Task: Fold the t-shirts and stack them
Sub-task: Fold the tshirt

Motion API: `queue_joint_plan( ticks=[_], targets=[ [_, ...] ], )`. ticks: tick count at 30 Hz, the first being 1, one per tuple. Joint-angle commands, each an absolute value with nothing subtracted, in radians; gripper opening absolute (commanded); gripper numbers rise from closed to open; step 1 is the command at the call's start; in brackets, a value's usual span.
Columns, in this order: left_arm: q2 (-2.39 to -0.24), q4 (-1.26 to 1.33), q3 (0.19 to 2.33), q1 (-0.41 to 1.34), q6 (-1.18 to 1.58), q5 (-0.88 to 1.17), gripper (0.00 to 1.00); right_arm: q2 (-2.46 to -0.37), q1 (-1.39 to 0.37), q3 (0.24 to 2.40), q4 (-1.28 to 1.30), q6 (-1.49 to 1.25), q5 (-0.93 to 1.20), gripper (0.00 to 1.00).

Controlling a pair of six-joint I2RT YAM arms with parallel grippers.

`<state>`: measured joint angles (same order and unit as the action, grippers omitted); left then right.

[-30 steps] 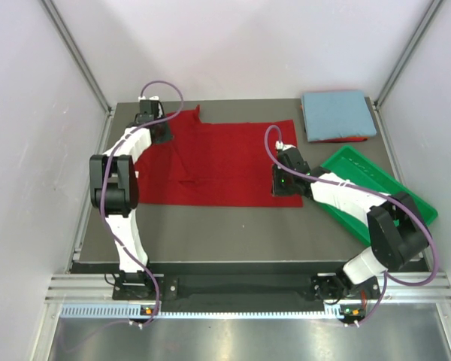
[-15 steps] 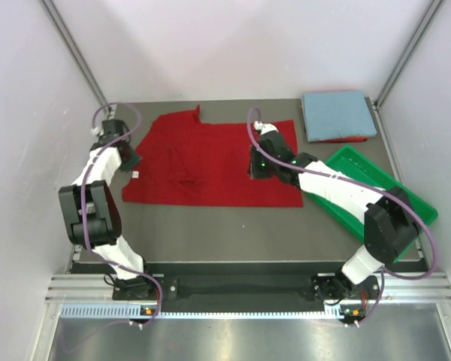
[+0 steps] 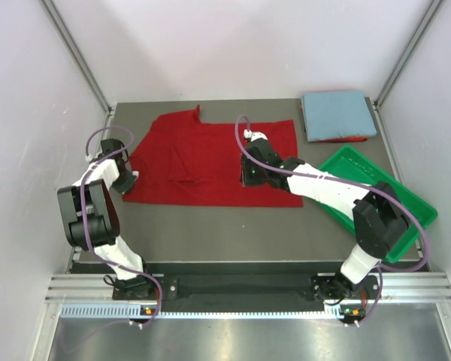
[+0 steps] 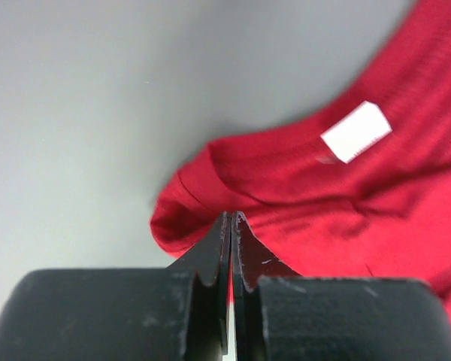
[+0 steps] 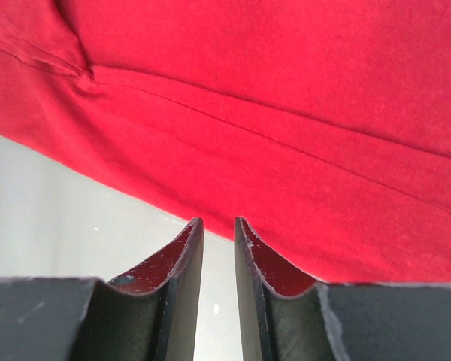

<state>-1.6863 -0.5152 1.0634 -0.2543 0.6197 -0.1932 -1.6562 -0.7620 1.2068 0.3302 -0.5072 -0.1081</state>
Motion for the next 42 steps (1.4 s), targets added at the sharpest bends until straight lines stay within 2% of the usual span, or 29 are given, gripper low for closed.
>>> queue_joint_plan(
  ticks=[1, 10, 14, 16, 17, 18, 19, 20, 27, 30, 42],
  targets=[
    [-1.730, -0.489, 1.063, -0.262, 0.657, -0.274, 0.00, -1.651, -0.770, 1.197, 0.301, -0.489, -0.129, 0.24],
    [-1.746, -0.514, 1.121, -0.261, 0.654, -0.428, 0.00, -1.625, -0.761, 1.154, 0.288, -0.460, -0.132, 0.24],
    [-1.733, -0.575, 1.222, -0.261, 0.611, -0.446, 0.00, -1.608, -0.761, 1.143, 0.295, -0.460, -0.130, 0.25],
    [-1.691, -0.562, 1.241, -0.253, 0.557, -0.362, 0.05, -1.597, -0.761, 1.140, 0.302, -0.460, -0.129, 0.25],
    [-1.671, -0.542, 1.236, -0.247, 0.539, -0.306, 0.10, -1.591, -0.761, 1.137, 0.304, -0.460, -0.127, 0.25],
    [-1.649, -0.517, 1.227, -0.242, 0.493, -0.237, 0.20, -1.583, -0.762, 1.134, 0.305, -0.462, -0.129, 0.25],
    [-1.622, -0.488, 1.217, -0.241, 0.479, -0.087, 0.23, -1.579, -0.761, 1.131, 0.307, -0.463, -0.130, 0.25],
    [-1.615, -0.464, 1.204, -0.232, 0.480, -0.033, 0.26, -1.574, -0.761, 1.128, 0.308, -0.463, -0.132, 0.25],
    [-1.641, -0.313, 1.109, -0.190, 0.546, 0.302, 0.33, -1.545, -0.761, 1.115, 0.319, -0.472, -0.132, 0.25],
    [-1.666, -0.256, 1.080, -0.166, 0.560, 0.351, 0.33, -1.536, -0.761, 1.112, 0.324, -0.468, -0.140, 0.25],
    [-1.730, -0.222, 1.055, -0.060, 0.565, 0.265, 0.39, -1.522, -0.761, 1.103, 0.328, -0.462, -0.153, 0.25]
  ],
)
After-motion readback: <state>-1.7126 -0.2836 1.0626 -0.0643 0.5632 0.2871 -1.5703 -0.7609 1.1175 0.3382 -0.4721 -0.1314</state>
